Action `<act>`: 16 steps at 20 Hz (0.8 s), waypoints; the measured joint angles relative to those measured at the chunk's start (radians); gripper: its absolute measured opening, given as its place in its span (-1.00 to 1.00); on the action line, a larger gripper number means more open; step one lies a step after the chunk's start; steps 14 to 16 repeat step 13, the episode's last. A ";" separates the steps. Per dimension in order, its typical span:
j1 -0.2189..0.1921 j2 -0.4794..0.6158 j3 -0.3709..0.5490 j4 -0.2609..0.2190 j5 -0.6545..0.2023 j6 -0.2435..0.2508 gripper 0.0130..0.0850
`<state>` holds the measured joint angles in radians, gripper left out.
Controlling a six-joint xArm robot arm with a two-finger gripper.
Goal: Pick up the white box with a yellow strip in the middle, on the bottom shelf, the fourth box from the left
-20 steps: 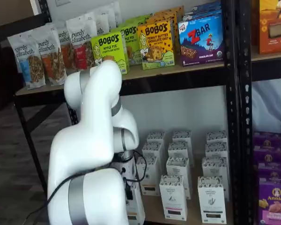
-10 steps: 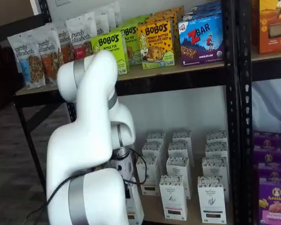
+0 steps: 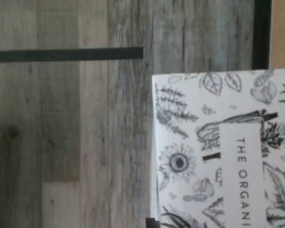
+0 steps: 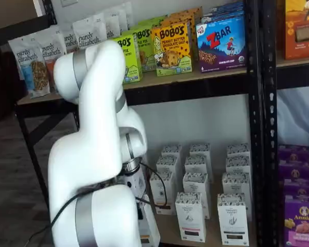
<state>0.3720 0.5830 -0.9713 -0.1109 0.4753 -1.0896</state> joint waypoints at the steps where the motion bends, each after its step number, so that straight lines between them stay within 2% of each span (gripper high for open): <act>1: -0.003 -0.021 0.025 -0.004 -0.002 0.001 0.00; 7: -0.018 -0.129 0.140 0.014 -0.003 -0.030 0.00; 13: -0.026 -0.193 0.208 0.040 -0.006 -0.061 0.00; 16: -0.026 -0.193 0.208 0.040 -0.006 -0.061 0.00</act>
